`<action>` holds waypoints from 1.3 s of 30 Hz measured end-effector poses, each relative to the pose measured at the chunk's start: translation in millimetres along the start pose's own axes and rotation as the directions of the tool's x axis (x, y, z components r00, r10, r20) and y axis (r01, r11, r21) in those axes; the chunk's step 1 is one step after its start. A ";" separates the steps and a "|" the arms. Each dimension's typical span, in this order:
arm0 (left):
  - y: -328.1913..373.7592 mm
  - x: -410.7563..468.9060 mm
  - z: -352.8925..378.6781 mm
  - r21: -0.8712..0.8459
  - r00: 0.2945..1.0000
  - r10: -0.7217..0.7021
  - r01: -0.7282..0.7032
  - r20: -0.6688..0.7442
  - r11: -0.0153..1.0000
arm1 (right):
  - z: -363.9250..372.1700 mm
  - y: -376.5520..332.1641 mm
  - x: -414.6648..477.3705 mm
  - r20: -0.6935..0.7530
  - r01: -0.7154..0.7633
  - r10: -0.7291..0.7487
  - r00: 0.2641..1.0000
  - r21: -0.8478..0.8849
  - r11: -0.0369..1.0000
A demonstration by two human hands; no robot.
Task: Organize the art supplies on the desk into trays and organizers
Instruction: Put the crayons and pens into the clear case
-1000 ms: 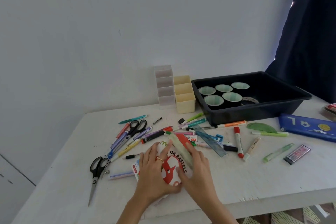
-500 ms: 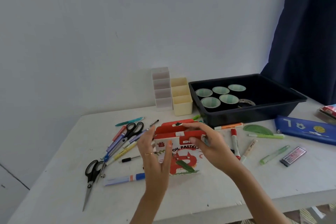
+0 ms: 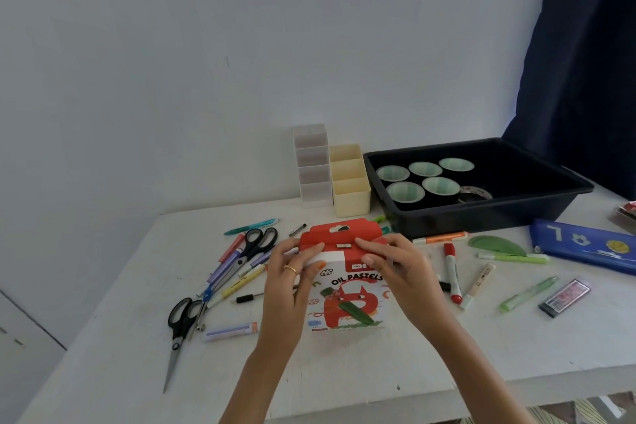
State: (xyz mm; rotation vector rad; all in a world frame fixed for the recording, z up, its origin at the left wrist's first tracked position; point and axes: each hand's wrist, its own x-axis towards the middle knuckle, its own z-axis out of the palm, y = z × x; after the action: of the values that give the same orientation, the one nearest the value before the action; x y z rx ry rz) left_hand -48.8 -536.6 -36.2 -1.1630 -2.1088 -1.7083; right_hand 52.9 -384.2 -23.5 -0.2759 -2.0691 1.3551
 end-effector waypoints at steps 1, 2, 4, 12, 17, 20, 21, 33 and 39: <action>-0.4 0.6 -1.4 -0.003 1.000 -0.020 0.020 0.024 1.000 | 0.2 0.1 -0.4 -0.011 0.017 -0.018 1.000 -0.046 0.999; -0.3 1.7 -3.0 -0.002 0.998 -0.042 0.042 0.049 0.999 | 0.2 -0.1 -0.8 -0.028 0.031 -0.034 0.999 -0.094 0.995; 1.4 5.0 -5.8 0.004 0.990 -0.091 0.091 0.108 0.996 | 0.4 0.0 -1.9 -0.044 0.034 -0.041 0.998 -0.160 0.987; 0.7 7.0 -5.5 -0.092 0.988 -0.113 0.123 0.105 0.988 | 9.1 5.0 -7.1 -0.133 -0.047 0.033 0.991 -0.104 0.993; -4.9 -0.9 0.7 -0.211 0.978 -0.208 0.207 0.018 0.955 | 18.7 15.4 -17.1 -0.231 0.006 -0.012 0.973 -0.029 1.000; -3.7 -12.5 6.7 -0.319 0.956 -0.286 0.290 0.061 0.902 | 26.6 19.7 -25.9 -0.176 -0.018 0.046 0.983 0.160 0.987; -3.4 -16.3 9.4 -0.334 0.951 -0.302 0.308 0.071 0.891 | 28.8 20.0 -28.9 -0.171 -0.026 0.062 0.983 0.204 0.979; -35.4 -55.2 32.6 -0.188 0.911 -0.409 0.410 0.048 0.892 | 49.4 66.9 -70.7 -0.347 -0.210 0.198 0.916 0.004 0.978; -3.5 -36.2 44.7 -0.254 0.928 -0.358 0.372 0.102 0.893 | 25.0 55.5 -71.6 -0.560 -0.165 0.168 0.811 0.057 0.985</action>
State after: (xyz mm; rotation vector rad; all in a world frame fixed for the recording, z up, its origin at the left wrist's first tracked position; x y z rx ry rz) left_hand -12.5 -513.0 -74.2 -0.9196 -2.2965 -2.2120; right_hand 83.7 -413.6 -107.3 -0.7768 -1.5637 1.1890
